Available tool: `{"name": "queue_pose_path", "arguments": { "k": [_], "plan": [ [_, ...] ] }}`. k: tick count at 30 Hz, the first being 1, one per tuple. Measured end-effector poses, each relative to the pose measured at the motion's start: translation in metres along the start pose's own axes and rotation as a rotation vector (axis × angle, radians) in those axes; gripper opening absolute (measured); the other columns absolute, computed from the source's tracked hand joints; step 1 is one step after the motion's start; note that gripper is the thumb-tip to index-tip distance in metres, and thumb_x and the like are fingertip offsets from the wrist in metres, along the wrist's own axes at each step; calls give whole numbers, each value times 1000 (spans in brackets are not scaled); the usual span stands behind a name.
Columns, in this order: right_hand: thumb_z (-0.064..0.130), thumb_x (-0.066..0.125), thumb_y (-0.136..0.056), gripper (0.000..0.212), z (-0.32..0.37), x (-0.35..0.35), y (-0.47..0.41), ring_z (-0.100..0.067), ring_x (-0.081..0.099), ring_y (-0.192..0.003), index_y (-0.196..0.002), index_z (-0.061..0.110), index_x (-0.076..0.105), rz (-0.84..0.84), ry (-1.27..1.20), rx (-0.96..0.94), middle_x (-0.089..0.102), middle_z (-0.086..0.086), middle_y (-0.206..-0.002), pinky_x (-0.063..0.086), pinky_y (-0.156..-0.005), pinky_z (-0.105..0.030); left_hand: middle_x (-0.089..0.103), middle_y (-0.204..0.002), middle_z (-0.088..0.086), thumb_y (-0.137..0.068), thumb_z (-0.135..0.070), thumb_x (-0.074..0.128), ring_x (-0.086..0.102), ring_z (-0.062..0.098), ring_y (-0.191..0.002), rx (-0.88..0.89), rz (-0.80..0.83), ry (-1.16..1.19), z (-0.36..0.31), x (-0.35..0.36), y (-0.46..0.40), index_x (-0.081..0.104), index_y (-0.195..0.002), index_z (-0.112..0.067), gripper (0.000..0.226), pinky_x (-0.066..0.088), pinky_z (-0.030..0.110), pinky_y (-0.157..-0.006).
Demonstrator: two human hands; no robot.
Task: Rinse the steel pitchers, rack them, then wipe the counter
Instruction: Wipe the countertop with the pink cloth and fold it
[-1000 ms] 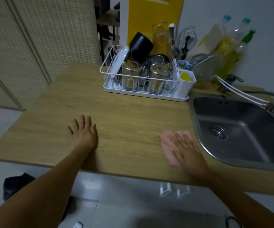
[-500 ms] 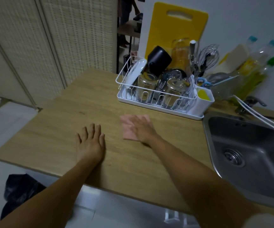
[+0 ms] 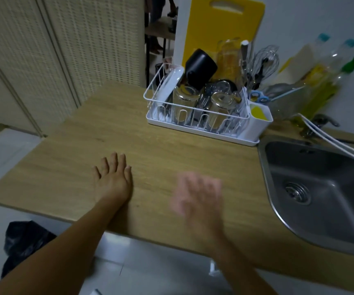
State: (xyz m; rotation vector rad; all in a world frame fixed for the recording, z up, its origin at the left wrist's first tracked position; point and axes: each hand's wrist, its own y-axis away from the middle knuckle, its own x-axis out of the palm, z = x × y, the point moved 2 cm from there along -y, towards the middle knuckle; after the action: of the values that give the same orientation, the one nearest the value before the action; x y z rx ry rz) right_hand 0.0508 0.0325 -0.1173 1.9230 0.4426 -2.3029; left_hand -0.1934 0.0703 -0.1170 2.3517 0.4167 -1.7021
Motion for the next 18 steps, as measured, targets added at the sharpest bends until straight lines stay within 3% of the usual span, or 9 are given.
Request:
{"name": "queue_pose_path", "arguments": {
  "k": [2, 3, 6, 8, 9, 14, 16, 18],
  "plan": [
    [42, 25, -96, 49, 32, 0, -2, -18, 17, -146, -145, 41, 22, 107, -64, -294, 23, 10, -157, 8, -117, -46, 8, -160, 2, -99, -41, 17, 4, 31, -147, -9, -5, -6, 1, 2, -1, 15, -150, -24, 54, 1, 51, -118],
    [43, 26, -97, 47, 25, -8, -13, -17, 17, -146, -144, 41, 23, 138, -100, -315, 24, 10, -156, 11, -118, -46, 7, -160, 2, -99, -41, 17, 4, 30, -147, -7, 3, -9, 2, 2, -1, 14, -150, -24, 54, 1, 51, -118],
    [46, 33, -93, 49, -53, -21, -49, -24, 32, -137, -141, 41, 27, 101, -219, 20, 34, 4, -147, 30, -111, -47, 4, -161, 1, -99, -42, 15, 1, 29, -148, 4, 29, -9, 2, -1, 0, 11, -150, -24, 54, 0, 49, -118],
    [42, 28, -97, 52, -93, -29, -55, -29, 17, -145, -146, 42, 11, 134, -198, 291, 19, 5, -157, 16, -117, -51, 4, -161, 0, -99, -42, 15, 1, 29, -148, 1, 25, -8, 1, -2, 1, 11, -151, -25, 54, 0, 49, -118],
    [42, 23, -99, 53, -96, -28, -49, -27, 5, -147, -147, 41, 0, 167, -170, 325, 8, 9, -160, 7, -119, -51, 4, -161, 0, -99, -42, 15, 2, 29, -148, -1, 24, -9, 1, -2, 0, 12, -150, -25, 54, 0, 49, -118],
    [54, -4, -87, 54, -49, -32, 26, -15, -22, -139, -138, 45, -21, 173, -63, 91, -20, 14, -153, -8, -118, -46, 7, -160, 1, -99, -41, 17, 4, 30, -147, -5, 17, -5, -1, -4, 2, 14, -150, -25, 54, 2, 50, -118],
    [63, -19, -73, 67, -46, -37, 38, -12, -25, -137, -137, 44, -22, 194, -65, 58, -24, 15, -149, -10, -116, -43, 5, -161, 1, -99, -41, 16, 2, 30, -147, 0, 41, -17, 0, -5, 1, 12, -151, -25, 54, 1, 50, -118],
    [72, -15, -71, 82, -52, -38, 35, -7, -17, -139, -145, 38, -10, 212, -214, 82, -15, 17, -153, -6, -118, -42, 2, -161, 1, -99, -42, 16, 0, 30, -147, 8, 82, -20, 0, -5, 0, 9, -151, -25, 54, 0, 51, -118]
  ]
}}
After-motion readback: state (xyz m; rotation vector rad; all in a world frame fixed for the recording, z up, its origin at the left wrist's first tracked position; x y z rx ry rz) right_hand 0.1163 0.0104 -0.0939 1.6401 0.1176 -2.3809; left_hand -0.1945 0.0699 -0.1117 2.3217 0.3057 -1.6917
